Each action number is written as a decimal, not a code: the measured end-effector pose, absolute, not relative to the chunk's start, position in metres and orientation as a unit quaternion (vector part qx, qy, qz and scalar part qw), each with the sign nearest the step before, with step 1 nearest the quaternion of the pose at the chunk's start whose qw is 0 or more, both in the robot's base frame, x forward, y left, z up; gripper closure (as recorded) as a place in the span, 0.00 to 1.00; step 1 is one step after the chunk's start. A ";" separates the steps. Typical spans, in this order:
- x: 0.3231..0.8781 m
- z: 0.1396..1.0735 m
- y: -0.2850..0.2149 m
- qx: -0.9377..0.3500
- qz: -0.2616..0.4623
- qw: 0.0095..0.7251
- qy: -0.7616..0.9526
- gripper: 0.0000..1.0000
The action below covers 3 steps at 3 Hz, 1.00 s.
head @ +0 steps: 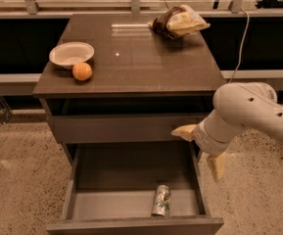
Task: Pick 7up can from middle drawer and place on counter
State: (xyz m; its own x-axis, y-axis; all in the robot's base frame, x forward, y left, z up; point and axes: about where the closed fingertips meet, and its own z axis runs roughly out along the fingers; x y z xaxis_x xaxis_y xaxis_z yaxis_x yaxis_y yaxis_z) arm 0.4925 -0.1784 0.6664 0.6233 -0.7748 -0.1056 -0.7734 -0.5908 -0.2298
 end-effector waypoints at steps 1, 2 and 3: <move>0.493 0.664 -0.175 -0.893 -0.006 0.115 0.435 0.00; 0.511 0.631 -0.153 -0.916 0.004 0.103 0.389 0.00; 0.512 0.571 -0.118 -0.950 0.010 0.092 0.299 0.00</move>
Offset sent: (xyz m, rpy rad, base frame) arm 0.0427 0.0561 -0.0954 -0.0580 0.0685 0.2639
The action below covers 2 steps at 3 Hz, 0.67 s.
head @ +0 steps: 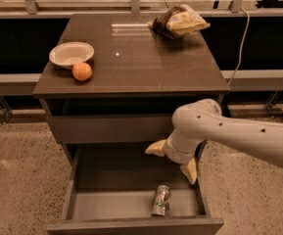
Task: Pick 7up can from middle drawer and place on counter
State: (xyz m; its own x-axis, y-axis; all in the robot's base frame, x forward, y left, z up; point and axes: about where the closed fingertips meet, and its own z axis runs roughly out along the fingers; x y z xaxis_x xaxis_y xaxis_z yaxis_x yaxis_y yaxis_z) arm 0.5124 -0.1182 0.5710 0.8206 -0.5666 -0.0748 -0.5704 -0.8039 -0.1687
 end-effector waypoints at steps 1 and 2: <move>0.506 0.513 -0.099 -0.970 0.021 0.085 0.226 0.00; 0.493 0.457 -0.090 -0.983 0.033 0.052 0.171 0.00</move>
Offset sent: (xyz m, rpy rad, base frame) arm -0.0314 0.0385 -0.1818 -0.1500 0.0757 0.4106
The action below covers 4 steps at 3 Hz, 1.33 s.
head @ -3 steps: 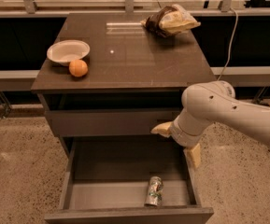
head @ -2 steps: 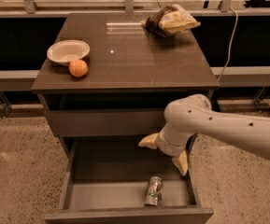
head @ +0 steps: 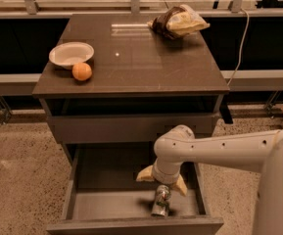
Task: Pick 7up can from middle drawer and place on counter
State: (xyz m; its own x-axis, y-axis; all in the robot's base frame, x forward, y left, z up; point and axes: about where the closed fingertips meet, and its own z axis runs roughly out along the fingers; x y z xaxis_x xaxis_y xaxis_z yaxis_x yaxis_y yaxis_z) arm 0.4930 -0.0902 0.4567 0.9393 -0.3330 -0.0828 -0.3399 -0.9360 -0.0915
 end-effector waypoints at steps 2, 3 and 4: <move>0.479 0.377 -0.097 -0.986 0.066 0.012 0.156 0.03; 0.475 0.356 -0.093 -0.986 0.074 0.013 0.150 0.21; 0.475 0.356 -0.086 -0.986 0.078 0.028 0.146 0.44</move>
Offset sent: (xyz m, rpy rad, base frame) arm -0.0189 -0.0108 -0.1193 -0.0849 0.1148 0.0344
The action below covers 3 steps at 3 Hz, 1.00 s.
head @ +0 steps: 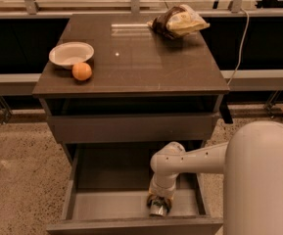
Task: Pick 7up can from middle drawer and place on counter
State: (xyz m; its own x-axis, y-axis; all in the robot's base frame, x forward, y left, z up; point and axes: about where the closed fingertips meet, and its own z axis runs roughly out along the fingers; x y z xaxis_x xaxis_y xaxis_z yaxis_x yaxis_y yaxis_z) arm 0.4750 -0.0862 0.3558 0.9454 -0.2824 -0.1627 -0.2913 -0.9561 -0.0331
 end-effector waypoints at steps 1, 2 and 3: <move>0.478 0.372 -0.077 -0.986 0.080 0.052 0.138 0.67; 0.488 0.412 -0.065 -0.981 0.085 0.113 0.137 0.91; 0.493 0.463 -0.056 -0.963 0.104 0.209 0.136 1.00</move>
Offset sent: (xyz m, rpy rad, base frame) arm 0.0194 0.0345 0.1271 0.4103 -0.0113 0.0539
